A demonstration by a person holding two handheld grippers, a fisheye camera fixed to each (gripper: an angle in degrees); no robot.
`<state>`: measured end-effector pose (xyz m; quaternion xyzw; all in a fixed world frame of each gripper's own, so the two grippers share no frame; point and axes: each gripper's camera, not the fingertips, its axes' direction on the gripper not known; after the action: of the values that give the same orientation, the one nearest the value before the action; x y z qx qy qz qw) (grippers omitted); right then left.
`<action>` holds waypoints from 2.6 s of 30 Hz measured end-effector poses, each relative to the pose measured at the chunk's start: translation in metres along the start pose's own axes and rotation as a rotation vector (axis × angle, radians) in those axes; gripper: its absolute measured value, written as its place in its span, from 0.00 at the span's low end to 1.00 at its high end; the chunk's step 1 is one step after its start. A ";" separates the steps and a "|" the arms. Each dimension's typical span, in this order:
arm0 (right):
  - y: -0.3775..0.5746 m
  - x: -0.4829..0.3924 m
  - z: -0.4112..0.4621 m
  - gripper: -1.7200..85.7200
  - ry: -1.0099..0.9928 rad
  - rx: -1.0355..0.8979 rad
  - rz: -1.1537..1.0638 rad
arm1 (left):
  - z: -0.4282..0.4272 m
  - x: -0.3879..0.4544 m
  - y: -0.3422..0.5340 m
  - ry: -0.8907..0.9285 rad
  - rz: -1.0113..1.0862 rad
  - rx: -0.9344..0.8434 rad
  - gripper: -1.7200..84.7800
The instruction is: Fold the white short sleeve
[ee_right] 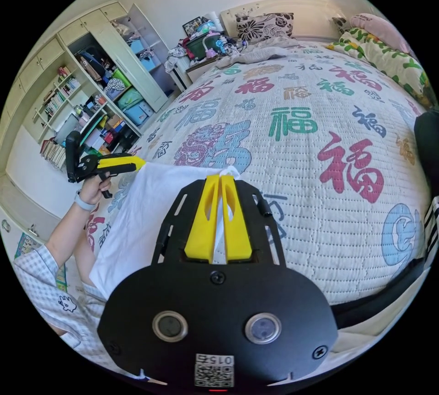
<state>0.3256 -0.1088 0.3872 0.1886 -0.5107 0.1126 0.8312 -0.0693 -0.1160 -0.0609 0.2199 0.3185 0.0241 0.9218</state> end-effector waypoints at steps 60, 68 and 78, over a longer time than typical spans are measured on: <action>0.331 -0.071 -0.134 0.01 -0.022 -0.060 0.182 | -0.214 -0.008 0.253 0.405 -0.169 0.187 0.01; 0.348 -0.063 -0.125 0.03 -0.029 -0.091 0.210 | -0.216 -0.038 0.265 0.423 -0.282 0.170 0.04; 0.351 -0.047 -0.128 0.13 -0.111 -0.091 0.262 | -0.198 -0.069 0.242 0.588 -0.402 0.173 0.16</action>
<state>0.2741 0.2635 0.3633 0.0886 -0.5807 0.1861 0.7876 -0.2188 0.1670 -0.0579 0.2136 0.6074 -0.1226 0.7552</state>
